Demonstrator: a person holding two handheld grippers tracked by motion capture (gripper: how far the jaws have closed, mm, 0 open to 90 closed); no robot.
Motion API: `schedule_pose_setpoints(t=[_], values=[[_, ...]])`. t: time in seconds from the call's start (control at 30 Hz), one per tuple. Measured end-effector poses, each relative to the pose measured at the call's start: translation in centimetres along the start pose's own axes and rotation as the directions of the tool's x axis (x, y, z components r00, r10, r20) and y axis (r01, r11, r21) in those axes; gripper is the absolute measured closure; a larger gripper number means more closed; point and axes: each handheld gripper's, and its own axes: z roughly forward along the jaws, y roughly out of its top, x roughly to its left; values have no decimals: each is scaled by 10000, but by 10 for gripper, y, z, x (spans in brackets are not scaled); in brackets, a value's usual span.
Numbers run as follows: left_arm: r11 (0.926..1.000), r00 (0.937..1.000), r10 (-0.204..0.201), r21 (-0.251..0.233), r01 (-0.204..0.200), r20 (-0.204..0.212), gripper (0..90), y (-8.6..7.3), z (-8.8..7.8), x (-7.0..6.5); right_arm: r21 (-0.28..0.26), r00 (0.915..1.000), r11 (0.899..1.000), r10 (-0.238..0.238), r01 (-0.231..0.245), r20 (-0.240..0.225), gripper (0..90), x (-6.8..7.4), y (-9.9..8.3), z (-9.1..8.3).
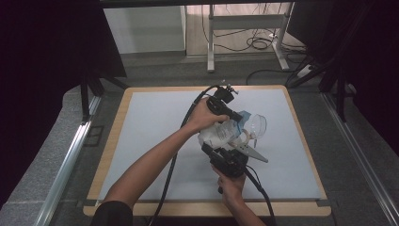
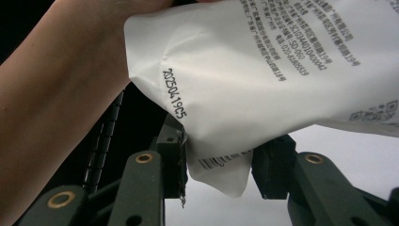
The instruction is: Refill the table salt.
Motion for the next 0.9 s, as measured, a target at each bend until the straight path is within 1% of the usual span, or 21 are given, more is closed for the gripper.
schedule_pose_setpoints(t=[0.53, 0.9], values=[[10000, 10000, -38, 28, 37, 42, 900, 1, 2, 0, 21, 10000, 10000, 21, -21, 48, 607, 0, 0, 0], [10000, 10000, -64, 38, 63, 41, 900, 1, 2, 1, 1, 10000, 10000, -69, 69, 44, 609, 0, 1, 0]])
